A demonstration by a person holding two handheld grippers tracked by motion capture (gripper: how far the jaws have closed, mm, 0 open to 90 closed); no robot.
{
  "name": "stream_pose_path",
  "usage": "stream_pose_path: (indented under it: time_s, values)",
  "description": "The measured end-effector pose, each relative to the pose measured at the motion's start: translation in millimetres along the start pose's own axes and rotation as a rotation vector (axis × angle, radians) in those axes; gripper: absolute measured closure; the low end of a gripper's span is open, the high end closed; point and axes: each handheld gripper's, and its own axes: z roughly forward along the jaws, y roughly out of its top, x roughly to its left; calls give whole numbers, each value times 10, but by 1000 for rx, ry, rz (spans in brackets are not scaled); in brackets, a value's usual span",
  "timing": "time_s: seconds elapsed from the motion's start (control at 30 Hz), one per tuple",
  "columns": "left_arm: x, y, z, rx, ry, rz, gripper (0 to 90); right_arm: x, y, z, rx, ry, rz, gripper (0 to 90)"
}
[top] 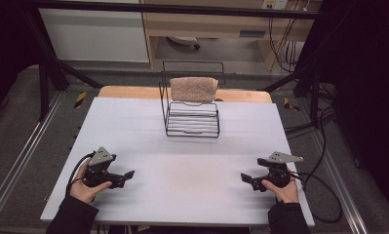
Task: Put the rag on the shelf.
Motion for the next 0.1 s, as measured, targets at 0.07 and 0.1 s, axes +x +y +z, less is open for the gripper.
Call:
stream_pose_path:
  time_s: [0.07,0.1]
  values:
    - [1,-13,-7,-1,1,5,36,0,1,-4,0,4,1,5]
    - [2,-17,-11,0,-1,4,35,-1,0,-4,1,3,-3,5]
